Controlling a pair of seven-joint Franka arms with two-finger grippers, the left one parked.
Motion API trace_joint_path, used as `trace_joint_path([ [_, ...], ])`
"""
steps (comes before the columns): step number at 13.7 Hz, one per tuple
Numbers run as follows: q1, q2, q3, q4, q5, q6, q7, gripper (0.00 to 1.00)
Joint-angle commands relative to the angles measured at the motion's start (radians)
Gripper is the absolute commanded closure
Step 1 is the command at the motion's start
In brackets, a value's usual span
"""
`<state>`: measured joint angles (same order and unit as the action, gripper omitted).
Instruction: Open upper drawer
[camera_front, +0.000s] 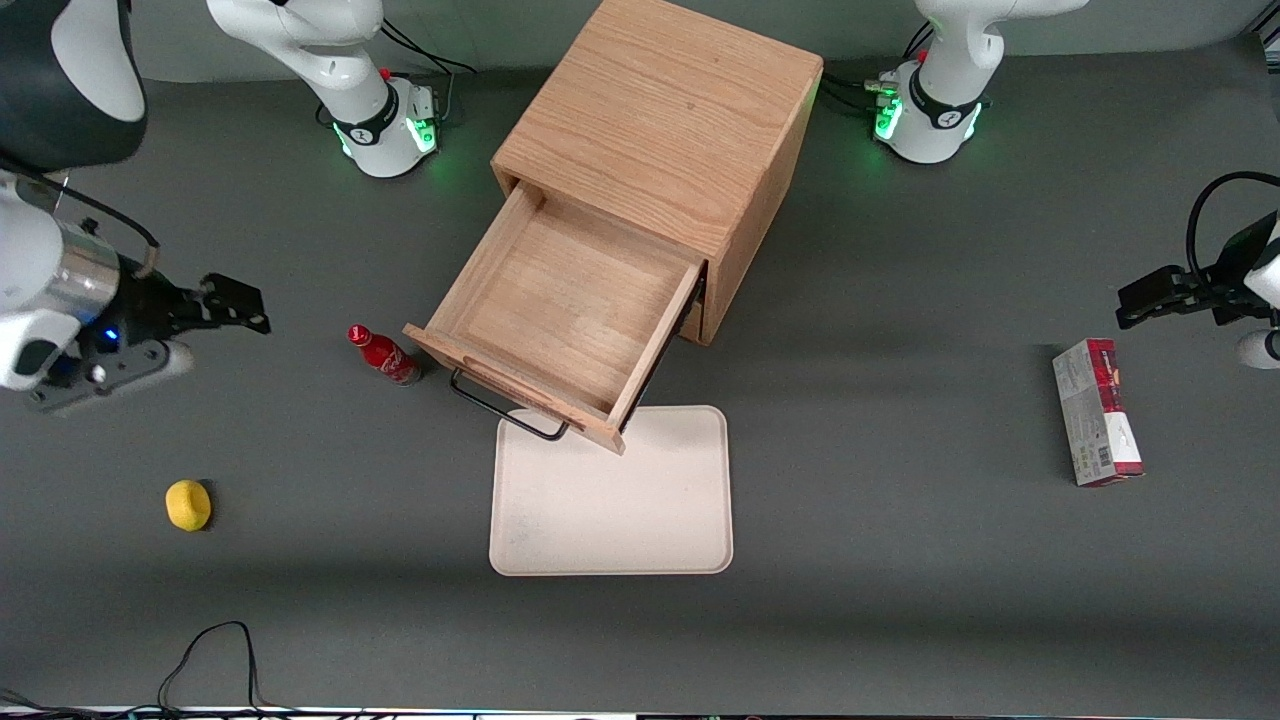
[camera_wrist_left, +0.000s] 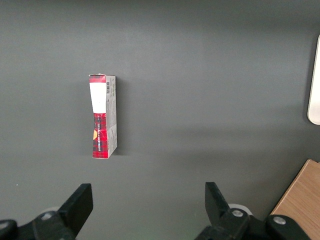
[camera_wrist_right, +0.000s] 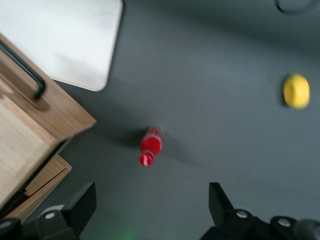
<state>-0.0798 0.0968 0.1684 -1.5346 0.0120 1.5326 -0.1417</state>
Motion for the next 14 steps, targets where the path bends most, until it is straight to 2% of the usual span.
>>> trace_joint_path([
  [1, 0.011, -0.259, -0.029, -0.296, 0.011, 0.067, 0.153, 0.00],
  [2, 0.012, -0.319, -0.021, -0.349, 0.008, 0.066, 0.200, 0.00],
  [4, 0.012, -0.344, -0.018, -0.355, -0.003, 0.057, 0.199, 0.00],
  [6, 0.014, -0.327, 0.006, -0.325, -0.070, 0.060, 0.192, 0.00],
  [10, 0.012, -0.299, 0.014, -0.308, 0.002, 0.127, 0.232, 0.00],
  [14, 0.012, -0.264, 0.014, -0.286, 0.008, 0.120, 0.365, 0.00],
])
